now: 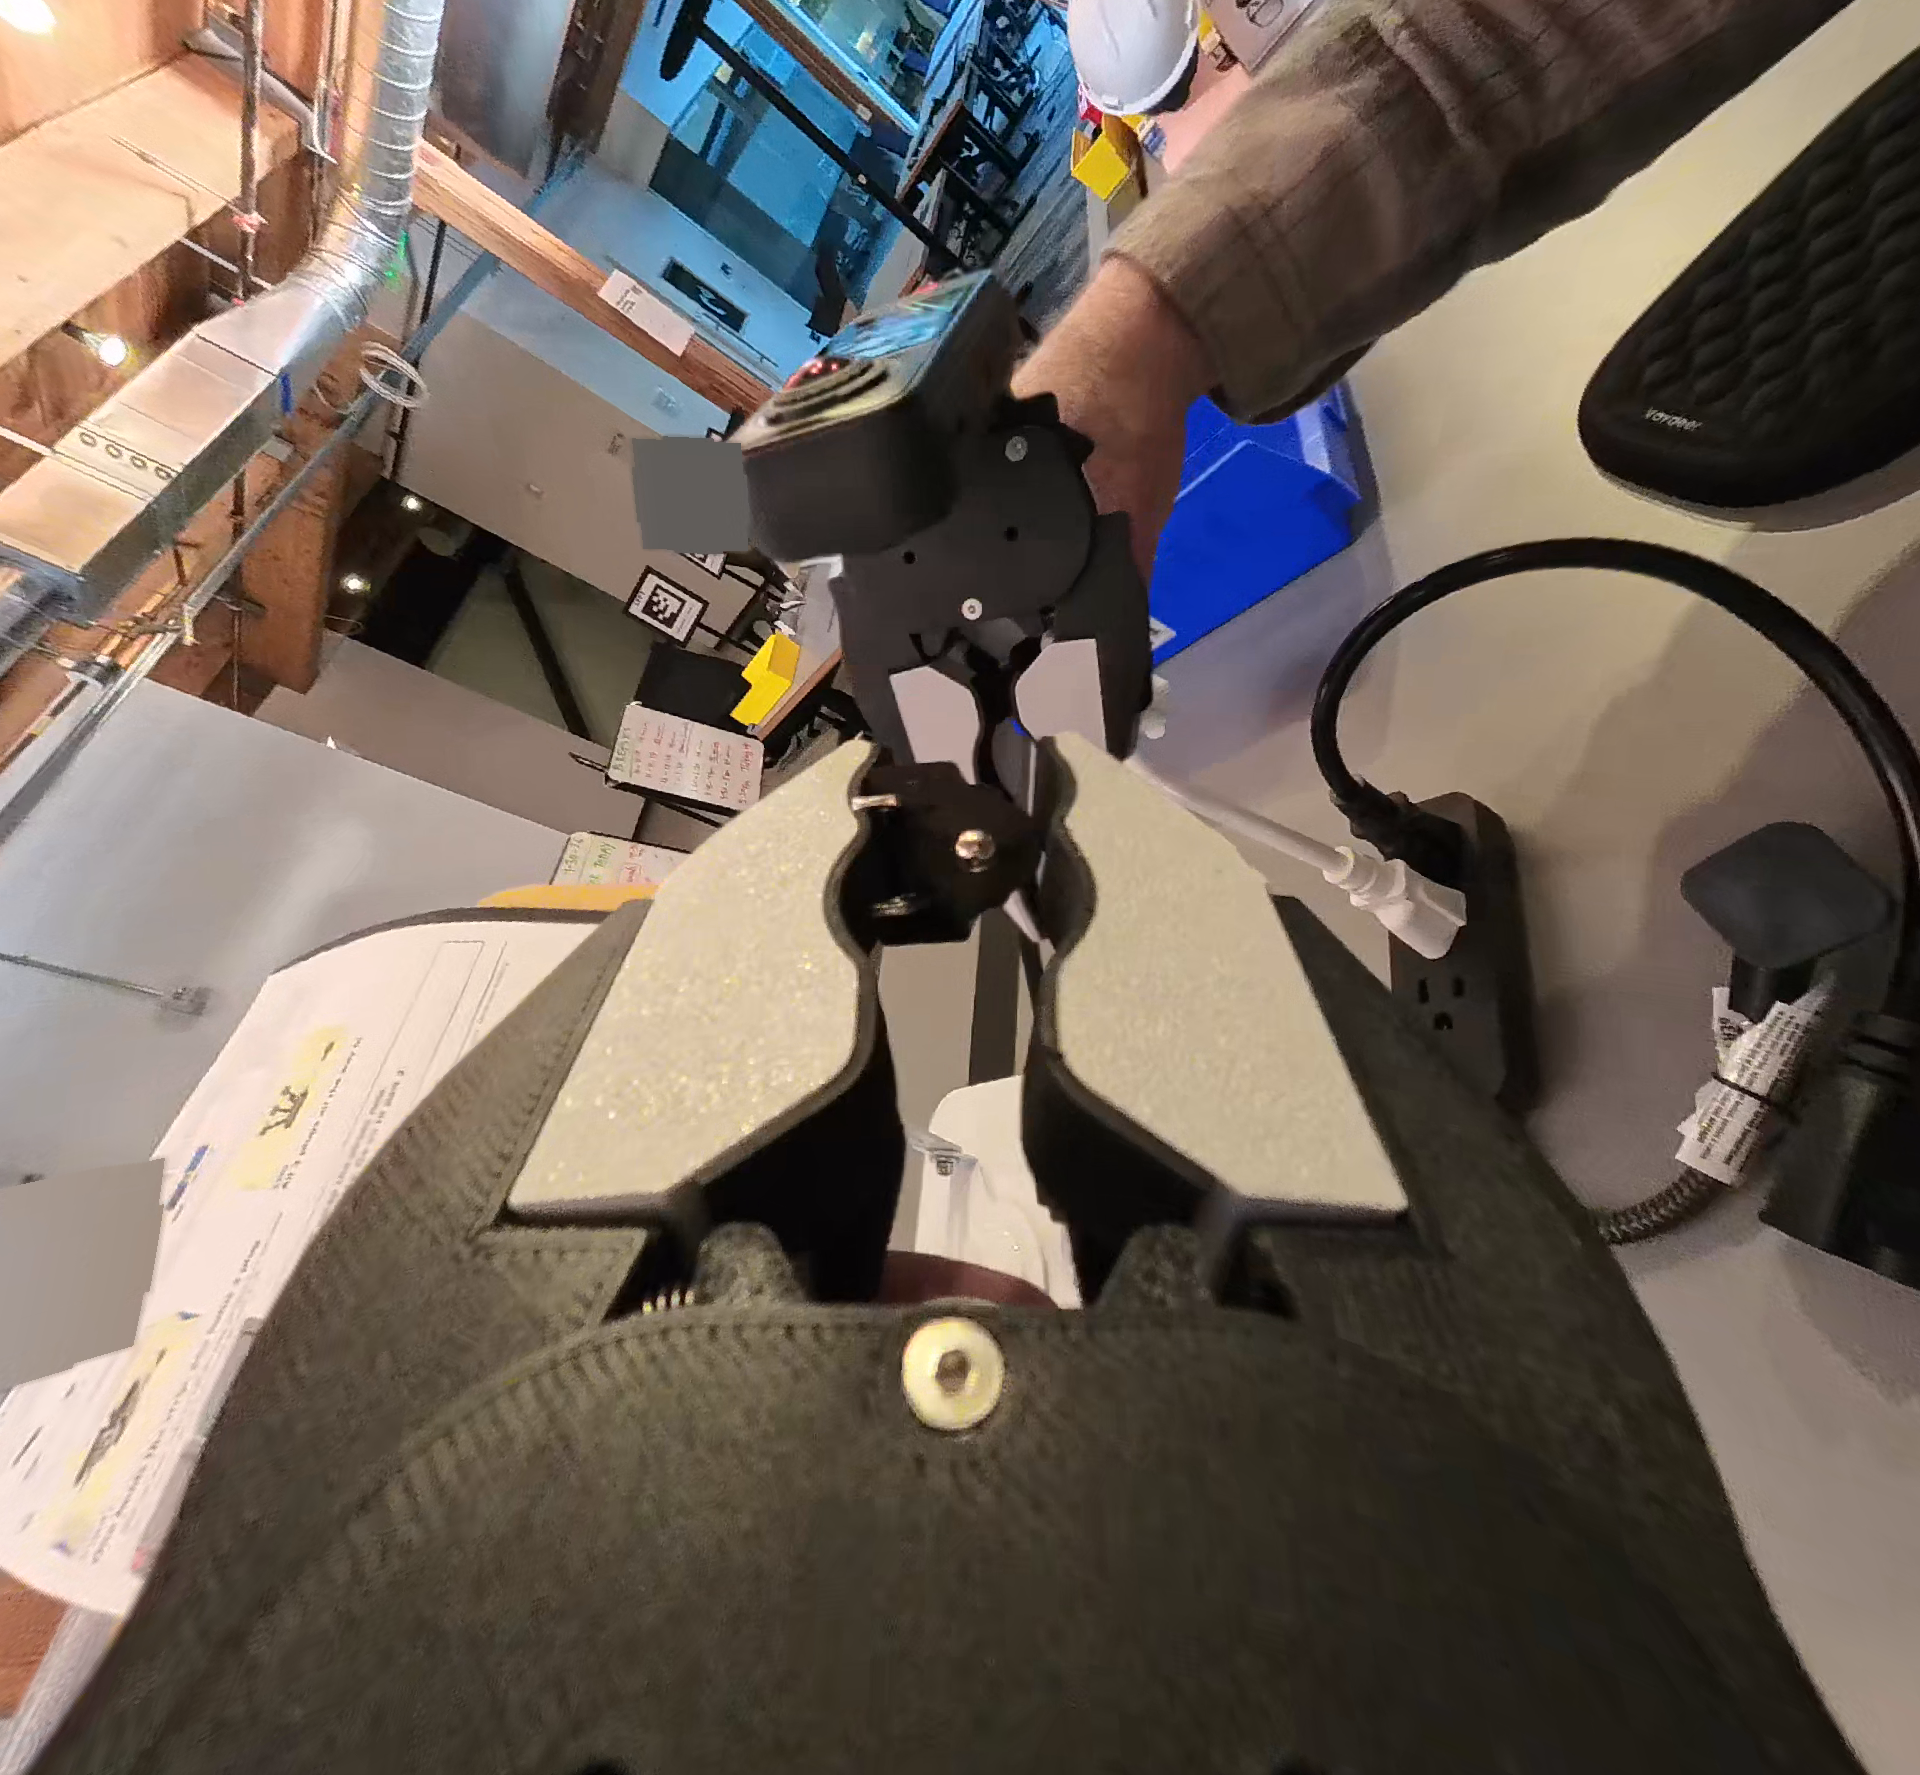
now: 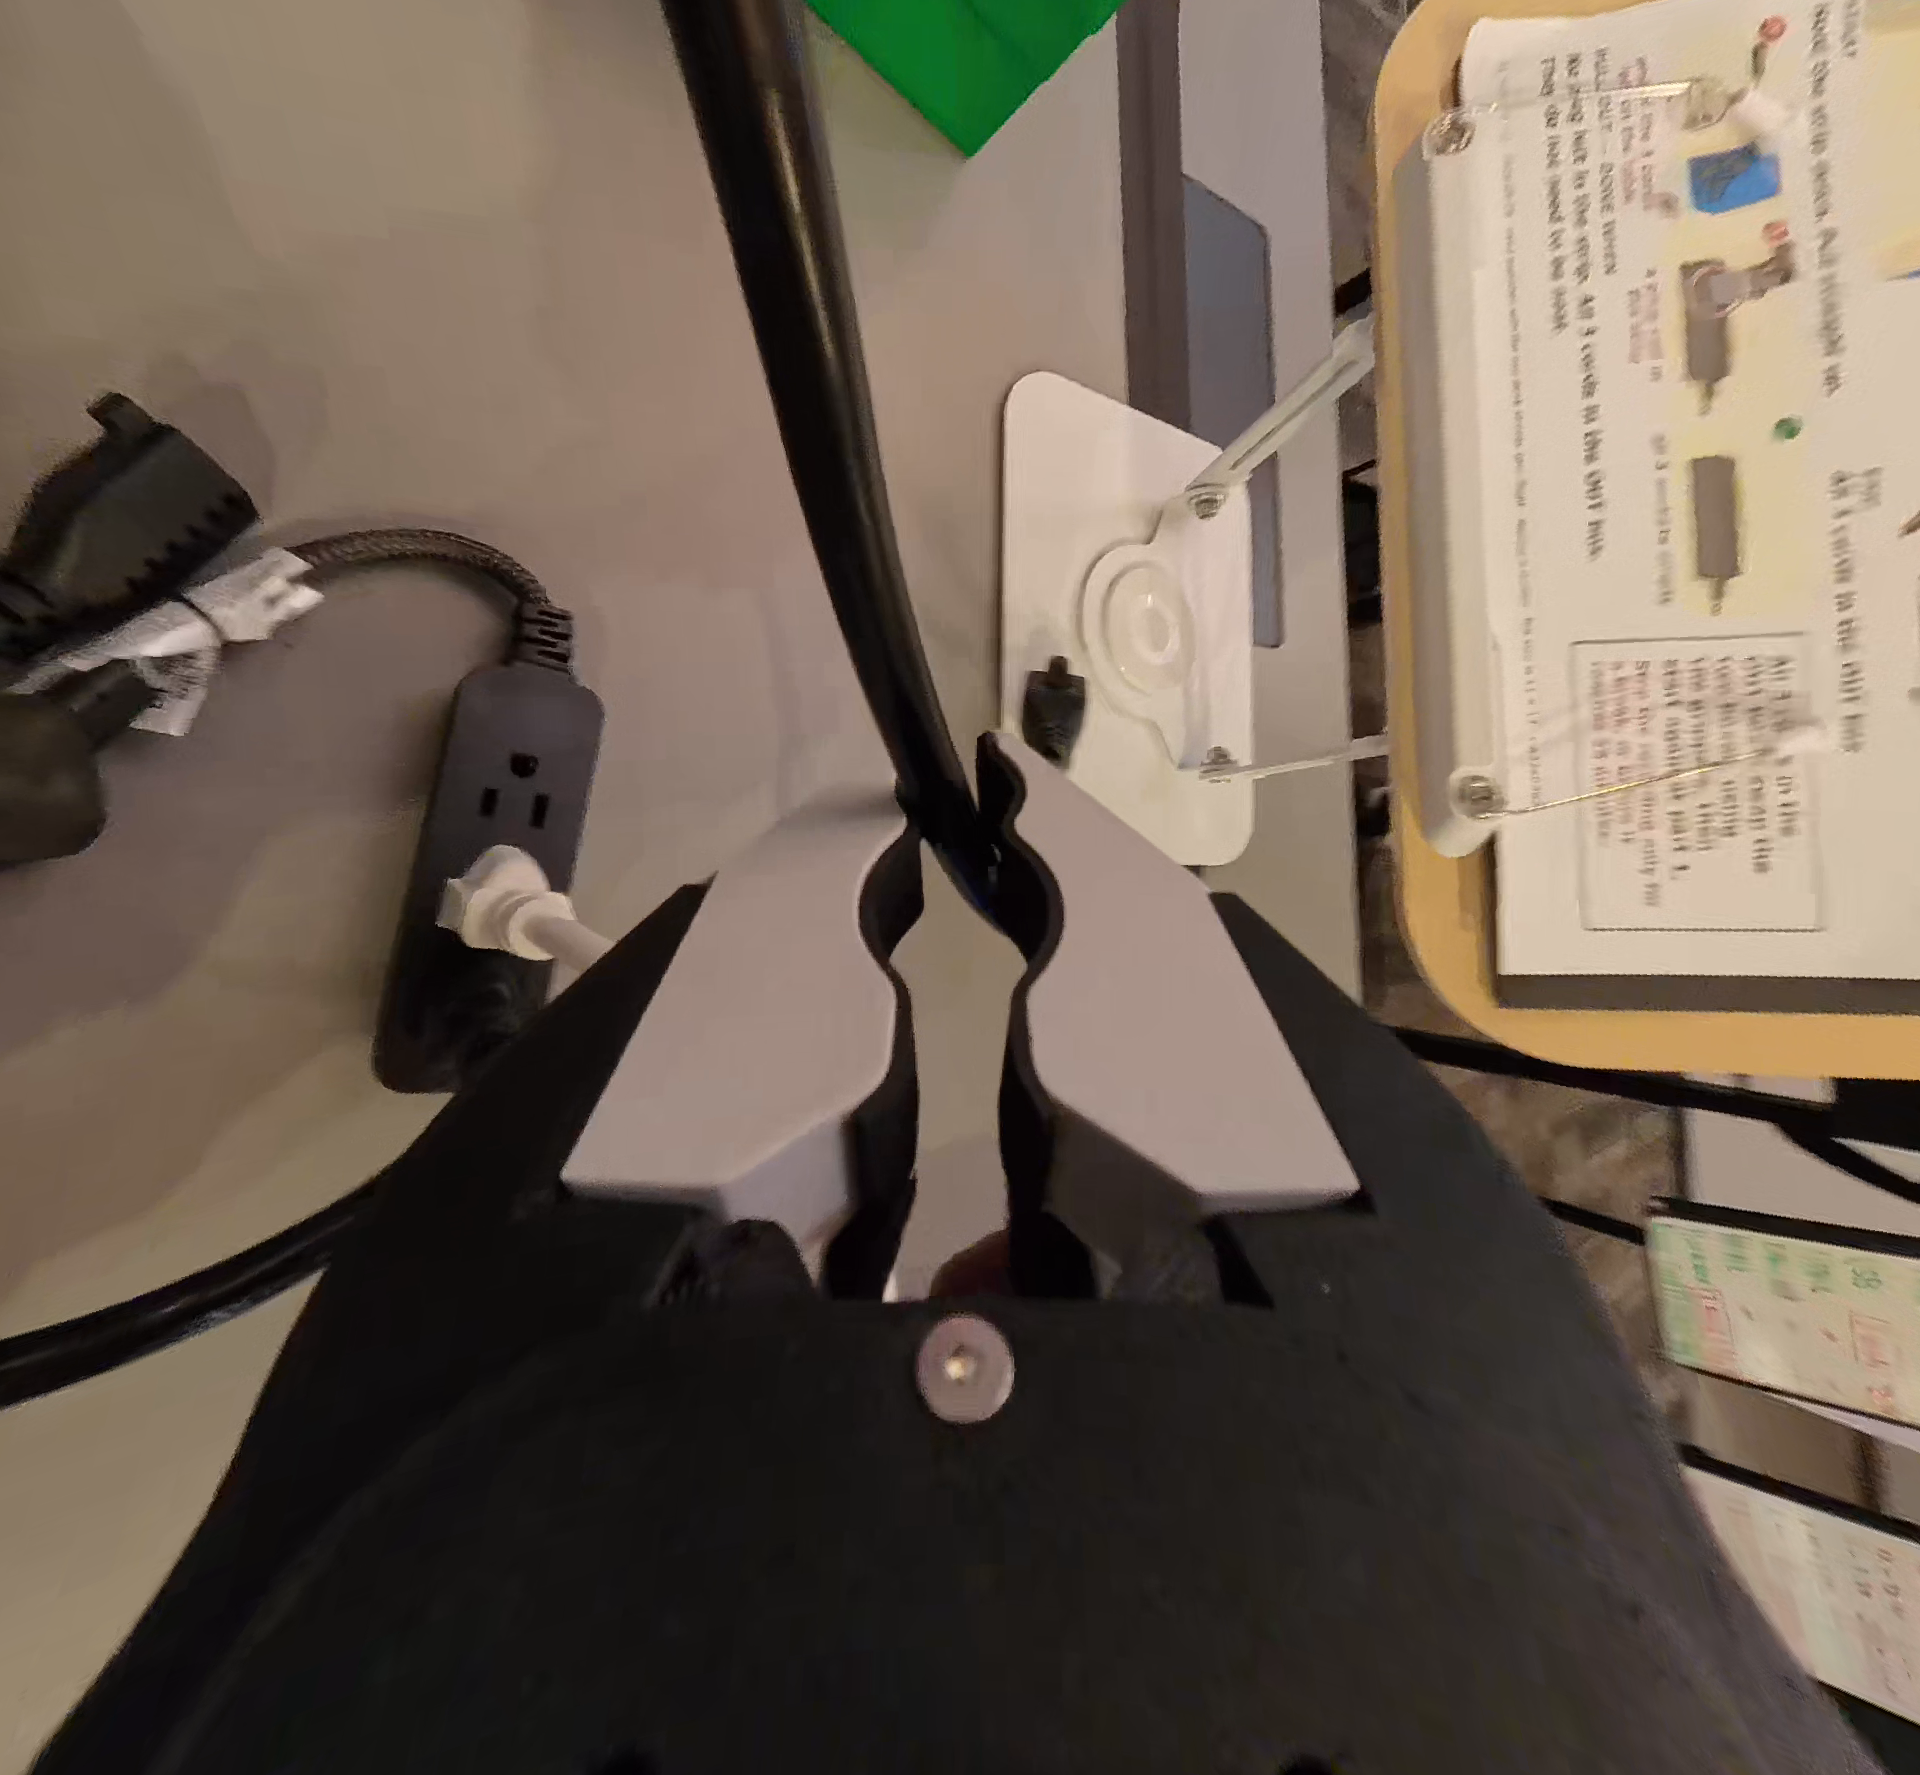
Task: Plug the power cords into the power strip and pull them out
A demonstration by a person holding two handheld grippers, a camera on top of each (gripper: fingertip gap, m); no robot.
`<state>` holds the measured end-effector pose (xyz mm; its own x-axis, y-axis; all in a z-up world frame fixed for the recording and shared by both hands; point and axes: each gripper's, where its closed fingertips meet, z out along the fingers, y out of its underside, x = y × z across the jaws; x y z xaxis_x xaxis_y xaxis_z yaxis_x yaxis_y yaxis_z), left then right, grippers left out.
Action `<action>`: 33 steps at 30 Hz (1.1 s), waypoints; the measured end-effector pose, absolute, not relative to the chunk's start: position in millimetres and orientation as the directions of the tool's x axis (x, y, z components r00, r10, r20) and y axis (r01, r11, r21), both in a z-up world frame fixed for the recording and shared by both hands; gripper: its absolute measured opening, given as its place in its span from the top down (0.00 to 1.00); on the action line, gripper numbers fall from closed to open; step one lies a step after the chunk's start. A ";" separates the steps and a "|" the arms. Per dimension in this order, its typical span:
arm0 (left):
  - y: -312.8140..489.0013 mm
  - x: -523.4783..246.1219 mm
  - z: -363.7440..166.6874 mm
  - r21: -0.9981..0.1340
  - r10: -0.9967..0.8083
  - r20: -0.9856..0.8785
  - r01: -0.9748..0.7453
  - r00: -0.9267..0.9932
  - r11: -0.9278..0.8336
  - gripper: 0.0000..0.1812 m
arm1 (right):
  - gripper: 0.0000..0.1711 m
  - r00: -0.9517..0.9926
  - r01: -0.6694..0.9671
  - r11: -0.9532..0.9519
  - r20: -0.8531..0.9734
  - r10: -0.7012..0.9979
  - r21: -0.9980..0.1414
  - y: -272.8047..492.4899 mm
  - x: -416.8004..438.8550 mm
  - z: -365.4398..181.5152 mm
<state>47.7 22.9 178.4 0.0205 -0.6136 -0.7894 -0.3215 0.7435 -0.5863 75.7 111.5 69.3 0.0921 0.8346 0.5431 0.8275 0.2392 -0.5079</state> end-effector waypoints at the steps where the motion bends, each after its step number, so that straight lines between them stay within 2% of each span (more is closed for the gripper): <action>1: 20.9 46.8 179.7 -0.584 -0.611 -0.791 -0.317 0.018 0.747 0.86 | 0.96 0.068 0.835 0.266 0.572 0.818 -0.481 114.3 78.1 69.7; 2: 18.8 45.5 180.3 -0.587 -0.615 -0.788 -0.313 0.010 0.747 0.85 | 0.95 0.031 0.843 0.284 0.567 0.823 -0.457 114.0 81.3 67.1; 4: 13.2 42.7 182.3 -0.593 -0.622 -0.783 -0.294 -0.007 0.750 0.84 | 0.93 -0.067 0.812 0.333 0.490 0.869 -0.480 101.8 79.0 62.8; 7: 4.8 39.1 185.1 -0.606 -0.635 -0.772 -0.262 -0.032 0.751 0.86 | 0.90 -0.212 0.778 0.407 0.409 0.888 -0.479 93.2 79.3 54.5; 8: 3.4 38.1 185.9 -0.608 -0.636 -0.771 -0.257 -0.035 0.751 0.86 | 0.90 -0.250 0.779 0.419 0.381 0.890 -0.468 92.6 79.8 50.1; 9: 2.8 37.0 185.1 -0.609 -0.639 -0.768 -0.259 -0.044 0.750 0.86 | 0.96 -0.292 0.773 0.434 0.347 0.891 -0.463 89.2 79.0 47.1; 12: 6.9 30.7 185.4 -0.606 -0.639 -0.768 -0.278 -0.038 0.745 0.87 | 0.99 -0.332 0.781 0.439 0.299 0.895 -0.445 91.2 73.1 44.7; 18: 14.4 16.2 203.7 -0.589 -0.602 -0.797 -0.297 0.056 0.752 0.87 | 1.00 -0.011 0.770 0.244 0.370 0.929 -0.589 126.1 49.4 80.8; 22: 8.6 22.0 213.7 -0.565 -0.560 -0.822 -0.269 0.102 0.780 0.87 | 1.00 0.284 0.673 0.070 0.344 0.895 -0.736 138.5 46.5 106.0; 27: -0.3 47.8 219.0 -0.454 -0.421 -0.891 -0.304 0.171 0.838 0.87 | 0.99 0.548 0.399 -0.110 0.140 0.825 -0.911 146.4 53.5 135.5; 33: 0.2 67.1 220.0 -0.361 -0.290 -0.925 -0.335 0.244 0.870 0.87 | 0.99 0.651 0.028 -0.280 -0.195 0.734 -0.960 147.0 66.3 161.7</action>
<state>67.1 0.2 220.0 0.2443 -0.2897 -0.9254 -0.3352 0.8703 -0.3609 66.3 147.0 161.7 0.6507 0.7338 -0.1953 0.0276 -0.2799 -0.9596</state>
